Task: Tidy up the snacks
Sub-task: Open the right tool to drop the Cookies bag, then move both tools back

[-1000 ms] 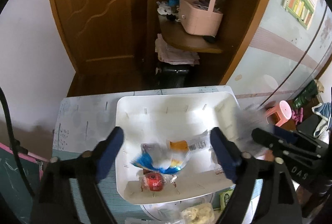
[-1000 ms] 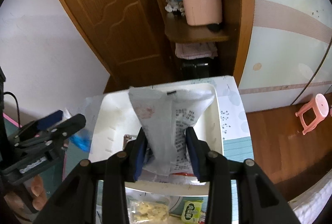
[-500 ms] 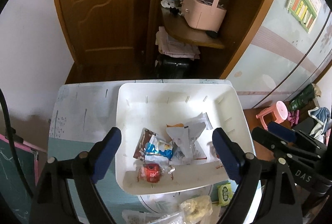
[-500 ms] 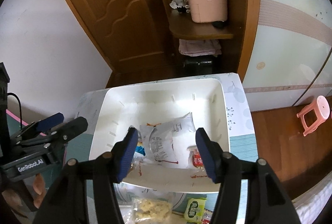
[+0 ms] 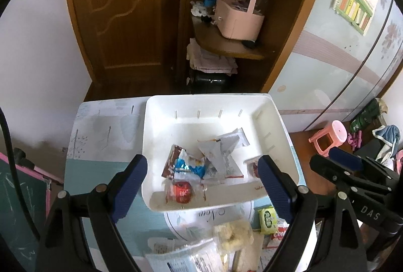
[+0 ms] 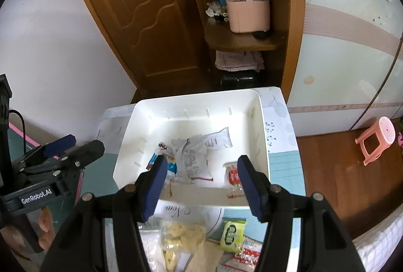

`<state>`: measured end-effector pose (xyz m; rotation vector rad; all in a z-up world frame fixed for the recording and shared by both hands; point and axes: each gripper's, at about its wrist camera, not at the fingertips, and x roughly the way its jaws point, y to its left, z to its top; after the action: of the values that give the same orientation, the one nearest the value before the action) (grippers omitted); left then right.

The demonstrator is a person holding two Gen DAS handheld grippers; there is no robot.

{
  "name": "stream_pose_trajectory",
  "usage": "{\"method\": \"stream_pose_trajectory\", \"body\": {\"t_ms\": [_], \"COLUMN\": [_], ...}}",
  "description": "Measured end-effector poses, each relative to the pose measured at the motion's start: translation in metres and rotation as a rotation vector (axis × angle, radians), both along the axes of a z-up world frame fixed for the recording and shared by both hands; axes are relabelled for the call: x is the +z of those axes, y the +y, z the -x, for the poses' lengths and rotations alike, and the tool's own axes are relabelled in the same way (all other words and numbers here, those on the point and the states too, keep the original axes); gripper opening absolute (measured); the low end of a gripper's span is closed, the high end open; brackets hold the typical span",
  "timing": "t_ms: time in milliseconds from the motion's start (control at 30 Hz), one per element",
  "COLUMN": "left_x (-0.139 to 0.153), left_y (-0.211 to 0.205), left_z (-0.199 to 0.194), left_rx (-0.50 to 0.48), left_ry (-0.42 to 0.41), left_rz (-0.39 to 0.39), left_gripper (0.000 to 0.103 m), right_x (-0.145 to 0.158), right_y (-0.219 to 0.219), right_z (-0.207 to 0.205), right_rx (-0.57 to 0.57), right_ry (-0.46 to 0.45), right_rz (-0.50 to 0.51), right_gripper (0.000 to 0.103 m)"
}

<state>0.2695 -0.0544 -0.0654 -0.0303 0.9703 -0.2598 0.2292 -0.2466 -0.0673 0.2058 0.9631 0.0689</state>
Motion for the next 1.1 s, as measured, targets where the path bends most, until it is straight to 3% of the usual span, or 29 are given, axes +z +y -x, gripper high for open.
{"method": "stream_pose_trajectory", "body": {"t_ms": [333, 567, 933, 1100], "left_x": [0.021, 0.020, -0.032, -0.064], "left_y": [0.007, 0.017, 0.035, 0.045], "left_z": [0.068, 0.115, 0.165, 0.177], "left_rx": [-0.002, -0.001, 0.012, 0.024], "left_ry": [-0.062, -0.080, 0.036, 0.104], "left_rz": [-0.003, -0.010, -0.027, -0.038], "left_gripper": [0.089, 0.089, 0.089, 0.089], "right_x": [0.012, 0.006, -0.031, -0.063], "right_y": [0.004, 0.007, 0.014, 0.029], "right_z": [0.067, 0.114, 0.167, 0.187], "right_rx": [0.025, 0.044, 0.106, 0.187], "right_ry": [-0.017, 0.007, 0.073, 0.105], "right_rz": [0.032, 0.034, -0.007, 0.044], "right_gripper": [0.058, 0.058, 0.058, 0.063]}}
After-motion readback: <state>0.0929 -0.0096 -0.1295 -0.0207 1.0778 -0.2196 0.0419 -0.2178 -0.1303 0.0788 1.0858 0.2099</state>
